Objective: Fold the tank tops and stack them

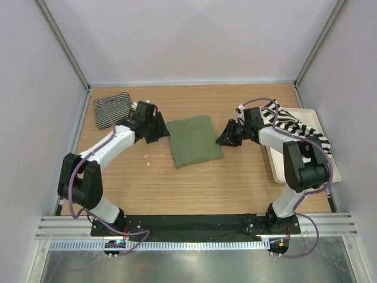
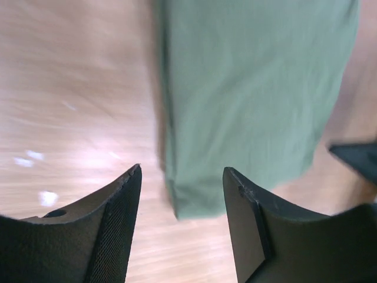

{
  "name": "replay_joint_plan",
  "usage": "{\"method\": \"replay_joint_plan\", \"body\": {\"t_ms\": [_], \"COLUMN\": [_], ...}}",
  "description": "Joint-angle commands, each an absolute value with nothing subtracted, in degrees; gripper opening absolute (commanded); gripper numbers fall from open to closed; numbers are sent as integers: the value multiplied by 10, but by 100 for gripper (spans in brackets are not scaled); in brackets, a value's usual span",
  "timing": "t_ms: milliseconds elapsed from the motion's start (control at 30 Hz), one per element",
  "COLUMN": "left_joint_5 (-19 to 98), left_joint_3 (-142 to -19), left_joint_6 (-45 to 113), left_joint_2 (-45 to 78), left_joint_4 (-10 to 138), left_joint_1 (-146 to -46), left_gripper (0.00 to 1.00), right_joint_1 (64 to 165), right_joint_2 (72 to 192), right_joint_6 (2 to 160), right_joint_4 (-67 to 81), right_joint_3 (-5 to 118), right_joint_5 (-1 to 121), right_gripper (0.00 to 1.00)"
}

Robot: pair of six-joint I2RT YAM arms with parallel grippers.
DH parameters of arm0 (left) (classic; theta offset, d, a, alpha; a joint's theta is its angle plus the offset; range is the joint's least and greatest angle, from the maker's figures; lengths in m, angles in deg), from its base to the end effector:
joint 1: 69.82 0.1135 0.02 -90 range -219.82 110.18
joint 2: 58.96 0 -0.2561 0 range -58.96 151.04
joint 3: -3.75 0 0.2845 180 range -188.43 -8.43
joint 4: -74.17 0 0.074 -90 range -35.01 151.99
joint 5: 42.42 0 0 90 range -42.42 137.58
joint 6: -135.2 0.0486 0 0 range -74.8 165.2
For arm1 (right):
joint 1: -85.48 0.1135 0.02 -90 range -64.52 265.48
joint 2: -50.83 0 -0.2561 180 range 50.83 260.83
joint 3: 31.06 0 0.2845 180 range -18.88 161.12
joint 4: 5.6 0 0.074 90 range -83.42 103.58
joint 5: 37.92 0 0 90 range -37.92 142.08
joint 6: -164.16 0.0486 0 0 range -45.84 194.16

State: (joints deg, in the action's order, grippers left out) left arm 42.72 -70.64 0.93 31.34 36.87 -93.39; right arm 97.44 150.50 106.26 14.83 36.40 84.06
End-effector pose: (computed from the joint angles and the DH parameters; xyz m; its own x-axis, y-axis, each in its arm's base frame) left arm 0.3359 -0.1510 0.1936 -0.8362 -0.3940 -0.3815 -0.1938 0.8630 -0.4666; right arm 0.3602 0.1026 0.1227 -0.9192 0.2660 -0.2904 -0.0020 0.7341 0.6791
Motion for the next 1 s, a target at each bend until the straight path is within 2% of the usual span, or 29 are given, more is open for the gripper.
{"method": "replay_joint_plan", "body": {"t_ms": [0,133,233,367,500,567,633,867,900,967], "left_joint_5": [592,704,753,810,869,877,882,886,887,877], "left_joint_3": [-776,-847,-946,-1113,-1260,-1331,-1372,-1402,-1404,-1396], "left_joint_6": [58,82,92,135,179,198,217,216,212,198], "left_joint_2": [298,351,435,561,710,750,793,849,853,852], "left_joint_4": [280,271,244,196,142,123,120,102,93,73], "left_joint_1": [-879,-825,-804,-801,-802,-801,-801,-802,-801,-801], "left_gripper": [58,57,57,63,65,63,56,55,53,36], "right_joint_1": [973,978,982,987,991,990,993,997,998,1000], "right_joint_2": [1439,1395,1359,1322,1306,1304,1304,1317,1318,1319], "right_joint_6": [1048,1057,1047,1045,1042,1042,1043,1049,1053,1055], "right_joint_4": [155,165,194,210,222,226,221,213,210,206], "right_joint_3": [360,349,353,349,348,346,343,346,346,346], "right_joint_5": [798,799,794,790,792,795,798,804,804,804], "right_gripper": [34,35,41,57,59,59,60,59,59,60]}}
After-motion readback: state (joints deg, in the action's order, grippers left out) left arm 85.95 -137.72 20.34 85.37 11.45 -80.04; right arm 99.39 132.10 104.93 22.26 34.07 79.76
